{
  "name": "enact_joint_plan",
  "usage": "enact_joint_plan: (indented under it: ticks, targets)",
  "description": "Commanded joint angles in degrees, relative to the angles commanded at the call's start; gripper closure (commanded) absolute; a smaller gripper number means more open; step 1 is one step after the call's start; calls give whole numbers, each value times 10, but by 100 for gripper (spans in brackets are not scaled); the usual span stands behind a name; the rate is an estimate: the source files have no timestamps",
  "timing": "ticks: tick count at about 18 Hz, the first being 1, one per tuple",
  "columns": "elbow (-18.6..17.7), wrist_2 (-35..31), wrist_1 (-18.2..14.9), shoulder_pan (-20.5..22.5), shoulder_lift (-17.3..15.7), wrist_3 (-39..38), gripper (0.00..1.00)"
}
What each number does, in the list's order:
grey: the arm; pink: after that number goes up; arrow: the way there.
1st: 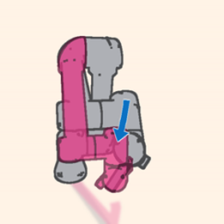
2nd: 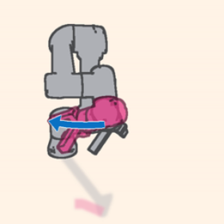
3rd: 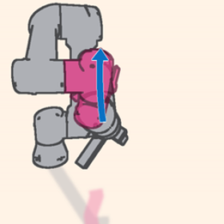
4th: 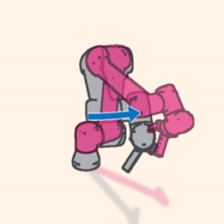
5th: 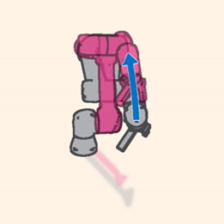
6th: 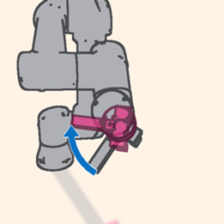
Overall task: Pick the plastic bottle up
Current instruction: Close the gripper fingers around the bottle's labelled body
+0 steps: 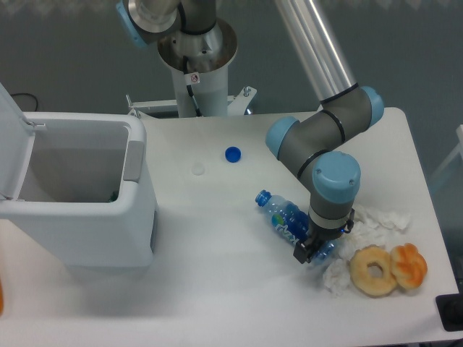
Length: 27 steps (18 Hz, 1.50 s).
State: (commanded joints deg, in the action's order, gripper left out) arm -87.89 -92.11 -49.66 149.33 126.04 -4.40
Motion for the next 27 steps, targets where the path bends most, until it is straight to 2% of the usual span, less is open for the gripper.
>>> enact_joint_plan:
  ticks: [10, 16, 27]
  targets:
    - [3, 0, 1, -1, 4, 3, 0]
    - [3, 0, 1, -1, 4, 4, 7]
    - [5, 0, 2, -2, 7, 4, 12]
